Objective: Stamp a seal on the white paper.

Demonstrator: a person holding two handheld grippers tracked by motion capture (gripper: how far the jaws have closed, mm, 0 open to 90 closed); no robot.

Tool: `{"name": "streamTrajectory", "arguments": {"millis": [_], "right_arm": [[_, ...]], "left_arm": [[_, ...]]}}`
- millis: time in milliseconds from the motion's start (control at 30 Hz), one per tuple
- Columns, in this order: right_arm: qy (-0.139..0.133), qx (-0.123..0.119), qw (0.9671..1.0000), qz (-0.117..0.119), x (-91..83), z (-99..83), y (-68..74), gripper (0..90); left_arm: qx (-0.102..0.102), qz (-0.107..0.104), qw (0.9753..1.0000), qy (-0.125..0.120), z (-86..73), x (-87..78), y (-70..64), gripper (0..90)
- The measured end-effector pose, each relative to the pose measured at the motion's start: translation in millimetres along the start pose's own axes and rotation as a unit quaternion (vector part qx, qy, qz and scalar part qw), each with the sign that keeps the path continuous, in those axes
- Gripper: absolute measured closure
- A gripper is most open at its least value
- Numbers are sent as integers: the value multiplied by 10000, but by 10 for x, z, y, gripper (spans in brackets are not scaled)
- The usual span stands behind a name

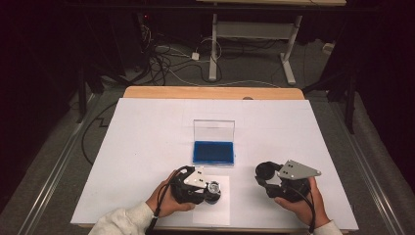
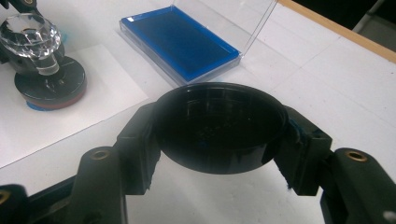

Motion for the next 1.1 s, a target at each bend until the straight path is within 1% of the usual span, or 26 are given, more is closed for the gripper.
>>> {"name": "streamTrajectory", "arguments": {"millis": [33,167,267,300,333,367,400,433,467,500,533,567,600,633,667,733,767,867,900,933,967,1000,1033,1100], "right_arm": [[22,1,10000,15,3,-3,2,385],[21,-31,10000,30,13,3,22,384],[40,-9,10000,29,23,-3,25,384],[42,-15,10000,25,25,-4,25,384],[42,3,10000,38,25,-4,26,384],[40,-18,10000,50,25,-3,27,384],[35,-38,10000,59,25,-2,30,384],[31,-35,10000,67,23,-2,31,384],[28,-32,10000,71,23,-3,29,384],[25,-24,10000,54,23,-4,27,384],[17,-14,10000,63,22,-5,21,384],[20,-10,10000,67,20,-8,15,384],[17,-14,10000,55,18,-10,12,384],[12,1,10000,53,15,-11,9,383],[5,6,10000,48,11,-11,7,384],[-7,15,10000,42,11,-8,4,384],[-8,25,10000,56,10,-8,4,384],[-10,11,10000,58,10,-6,14,383],[-15,10,10000,56,9,-5,13,383],[-13,32,10000,51,7,-5,13,384],[-13,31,10000,56,5,-6,12,384],[-20,30,10000,60,3,-6,12,383],[-25,35,10000,65,1,-7,12,383],[-31,24,10000,46,-3,-8,7,383]], "left_arm": [[-53,-27,10000,-41,-13,0,5,692],[-69,-25,10000,-40,-38,-8,4,696],[-38,-22,10000,-33,-48,-13,3,698],[-87,-46,9999,-77,-55,-13,8,700],[-72,-57,9999,-98,-60,-15,10,701],[5,-41,9999,-100,-59,-16,1,703],[40,-27,10000,-87,-55,-19,-7,708],[18,-34,9999,-115,-51,-17,-9,708],[24,-58,9999,-149,-46,-17,-10,693],[5,-25,9998,-190,-40,-22,-7,670],[-35,-21,9997,-236,-34,-32,-1,624],[-53,-42,9995,-302,-27,-48,3,600],[-81,8,9993,-374,-17,-63,5,568],[-121,41,9989,-446,-6,-80,10,516],[-154,34,9985,-530,8,-94,15,480],[-157,28,9975,-687,44,-120,18,472],[-112,36,9976,-683,63,-126,17,457],[-20,70,9986,-532,94,-105,10,459],[-8,44,9990,-455,90,-92,12,473],[-24,77,9995,-320,79,-71,17,480],[-35,120,9996,-246,68,-57,19,481],[-36,46,9995,-318,61,-58,20,498],[-17,21,9995,-313,65,-59,20,536],[39,104,9994,-319,89,-70,14,542]]}}
Point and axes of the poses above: each handheld gripper's, and its own axes: x roughly forward along the jaws, z roughly out of its top, y roughly to its left, the point moved 3 cm from there along x, roughly forward along the jaws, and after that the axes turned 10 degrees about x, right-handed, at the moved point
